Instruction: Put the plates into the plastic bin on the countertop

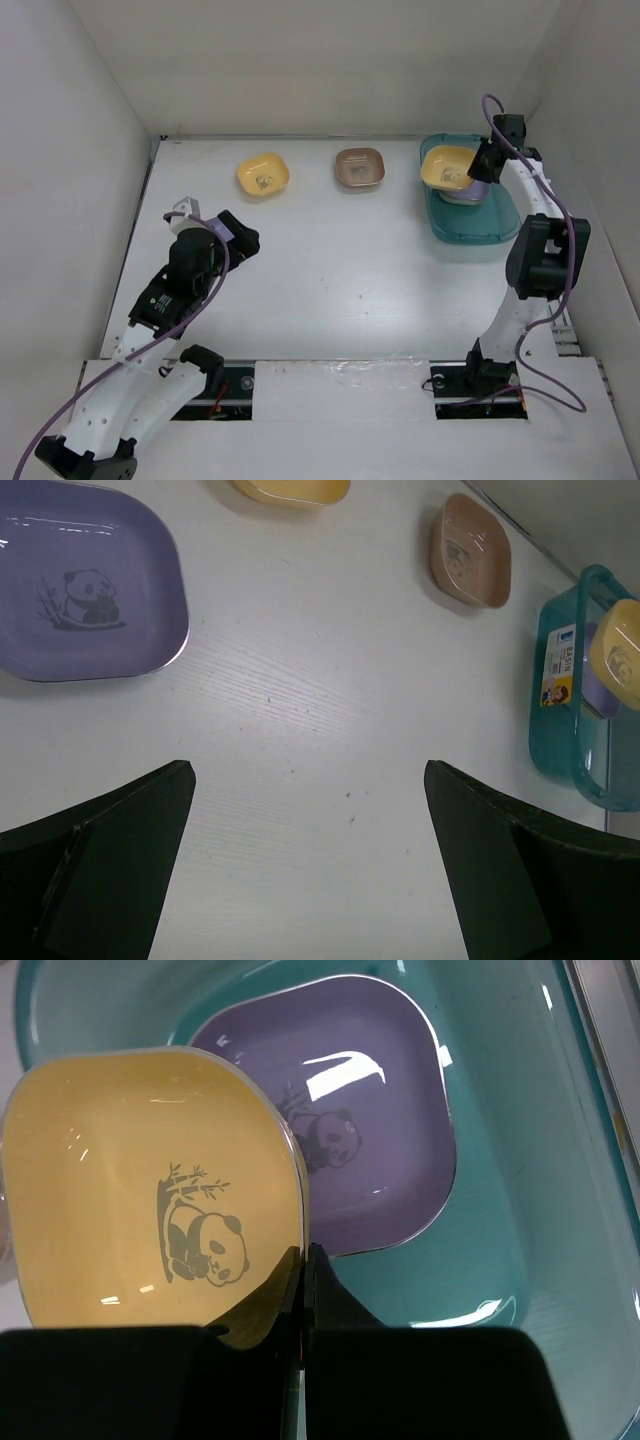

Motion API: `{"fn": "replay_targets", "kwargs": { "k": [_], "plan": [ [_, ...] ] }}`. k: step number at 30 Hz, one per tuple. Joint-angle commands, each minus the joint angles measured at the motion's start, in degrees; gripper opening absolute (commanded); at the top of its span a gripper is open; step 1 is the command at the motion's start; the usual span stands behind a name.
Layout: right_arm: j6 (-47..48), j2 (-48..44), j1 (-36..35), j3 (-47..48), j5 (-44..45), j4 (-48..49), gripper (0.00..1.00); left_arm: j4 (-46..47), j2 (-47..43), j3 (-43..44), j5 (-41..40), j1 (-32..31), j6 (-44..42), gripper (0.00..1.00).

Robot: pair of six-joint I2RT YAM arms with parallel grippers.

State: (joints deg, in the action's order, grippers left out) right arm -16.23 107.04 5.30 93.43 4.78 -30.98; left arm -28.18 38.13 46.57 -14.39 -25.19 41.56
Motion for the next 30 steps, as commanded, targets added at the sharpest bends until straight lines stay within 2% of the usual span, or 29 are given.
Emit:
{"fn": "replay_targets", "kwargs": {
  "k": [1,6,11,13,14,15,16,21,24,26,28,30],
  "plan": [
    [1.99,1.06,1.36,4.21,-3.81,0.93,0.00,1.47,-0.16,0.37,0.33,-0.21,-1.31,1.00],
    [1.38,4.04,6.12,7.90,-3.81,0.92,0.00,1.99,0.62,0.37,0.86,-0.21,-1.83,1.00],
    [1.38,7.82,7.18,14.67,-2.14,-4.16,0.00,1.99,1.69,0.89,1.38,-0.21,-2.36,1.00],
    [1.38,8.44,7.18,16.00,-1.44,-4.79,0.14,1.99,1.69,0.89,1.38,-0.21,-2.36,1.00],
    [1.38,8.44,6.48,16.00,-1.44,-5.40,0.24,1.99,1.69,0.89,1.38,-0.21,-2.36,1.00],
    [1.38,8.44,5.78,16.00,0.22,-5.40,0.49,1.99,1.69,0.89,1.38,-0.21,-2.36,1.00],
    [1.38,6.96,5.16,14.60,0.76,-4.53,0.53,1.99,1.69,0.89,1.38,-0.21,-2.36,1.00],
    [0.85,5.37,5.16,13.71,0.15,-4.77,0.54,1.99,1.69,0.89,0.77,-0.21,-2.36,1.00],
    [0.32,2.49,2.09,12.75,-0.38,-3.05,0.62,1.99,1.69,0.89,0.77,-0.21,-1.83,1.00],
    [0.32,1.59,-3.76,11.95,-1.35,-2.24,0.68,1.99,1.69,0.89,0.77,-0.21,-1.83,1.00],
    [0.93,1.84,-8.62,11.95,-1.88,-1.71,0.71,1.99,1.69,0.89,0.77,-0.21,-1.83,1.00],
    [0.94,3.78,-15.21,14.66,3.12,-1.71,0.76,1.99,1.69,0.89,0.77,-0.21,-1.83,1.00]
  ]
}}
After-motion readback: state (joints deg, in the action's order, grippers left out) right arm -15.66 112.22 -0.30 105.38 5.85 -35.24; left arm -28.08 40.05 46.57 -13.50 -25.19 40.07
